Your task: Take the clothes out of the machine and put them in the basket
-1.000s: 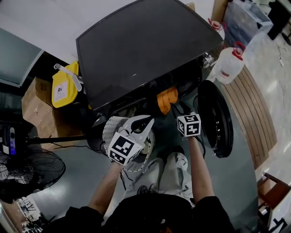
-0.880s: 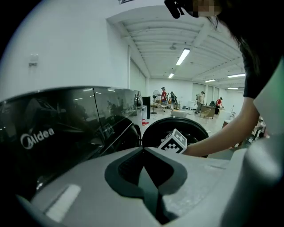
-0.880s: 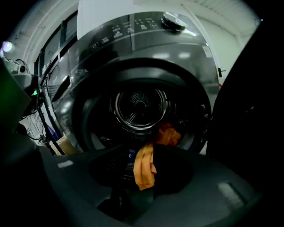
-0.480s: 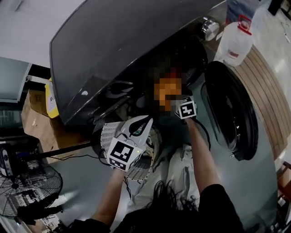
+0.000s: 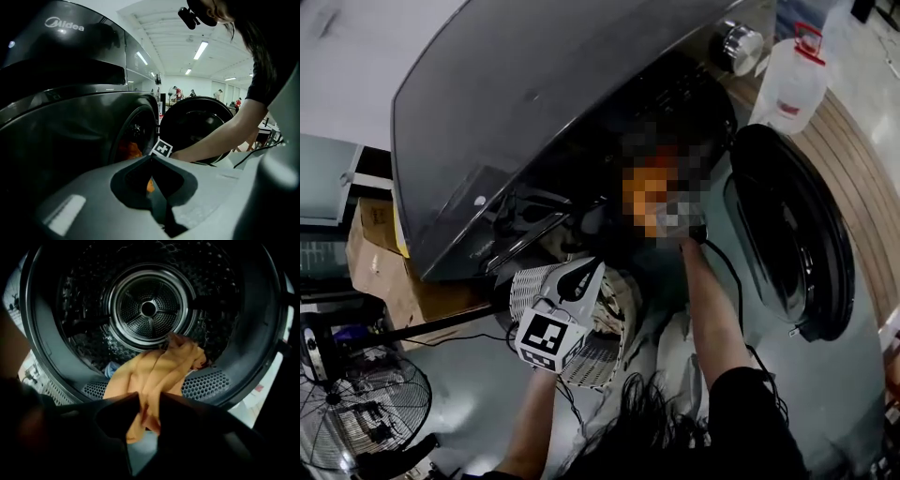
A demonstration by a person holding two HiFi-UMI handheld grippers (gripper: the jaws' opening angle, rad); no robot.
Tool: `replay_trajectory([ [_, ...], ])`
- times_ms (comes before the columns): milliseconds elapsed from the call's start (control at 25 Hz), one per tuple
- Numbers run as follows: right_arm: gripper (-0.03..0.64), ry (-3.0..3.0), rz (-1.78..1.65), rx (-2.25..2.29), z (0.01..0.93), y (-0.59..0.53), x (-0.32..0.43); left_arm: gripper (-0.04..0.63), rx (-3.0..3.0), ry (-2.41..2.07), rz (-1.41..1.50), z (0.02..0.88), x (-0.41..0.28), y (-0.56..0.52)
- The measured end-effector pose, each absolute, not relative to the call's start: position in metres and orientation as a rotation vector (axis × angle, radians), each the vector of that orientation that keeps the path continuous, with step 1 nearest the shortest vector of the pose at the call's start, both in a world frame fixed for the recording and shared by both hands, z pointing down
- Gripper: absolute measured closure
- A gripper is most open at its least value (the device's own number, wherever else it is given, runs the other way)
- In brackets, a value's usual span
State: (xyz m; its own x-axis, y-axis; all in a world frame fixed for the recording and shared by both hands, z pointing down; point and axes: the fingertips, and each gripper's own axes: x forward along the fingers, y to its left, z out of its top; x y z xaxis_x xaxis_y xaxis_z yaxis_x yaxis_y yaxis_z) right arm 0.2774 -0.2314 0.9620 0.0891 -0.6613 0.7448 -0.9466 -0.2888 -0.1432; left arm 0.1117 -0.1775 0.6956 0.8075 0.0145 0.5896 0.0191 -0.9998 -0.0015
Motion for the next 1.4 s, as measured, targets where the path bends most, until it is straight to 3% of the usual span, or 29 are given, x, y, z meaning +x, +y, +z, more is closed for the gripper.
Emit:
replay_trajectory([
  [40, 0.504, -1.581, 1.045, 2.026, 0.959, -0.230, 0.279, 0.594, -2.978, -0.026, -0.975, 0.695, 0.110, -0.177],
  [160, 0.531, -1.629, 1.051, 2.173, 0.934, -0.222, 0.281, 0.594, -2.963, -0.025, -1.001, 0.691, 0.103, -0.174],
  [400, 0.534, -1.769, 1.166, 2.396, 0.853, -0.185, 0.265, 0.594, -2.982, -0.045, -1.088, 0.668, 0.098, -0.156],
  [1240, 0.537, -1.944, 1.167, 2.493, 0.627, -0.095, 0.234, 0.586, -2.925, -0.169, -1.110, 0.559, 0.116, -0.119],
  [1400, 0.537, -1.968, 1.155, 2.556, 0.593, -0.081, 0.230, 0.531, -2.885, -0.208, -1.140, 0.557, 0.114, -0.112],
])
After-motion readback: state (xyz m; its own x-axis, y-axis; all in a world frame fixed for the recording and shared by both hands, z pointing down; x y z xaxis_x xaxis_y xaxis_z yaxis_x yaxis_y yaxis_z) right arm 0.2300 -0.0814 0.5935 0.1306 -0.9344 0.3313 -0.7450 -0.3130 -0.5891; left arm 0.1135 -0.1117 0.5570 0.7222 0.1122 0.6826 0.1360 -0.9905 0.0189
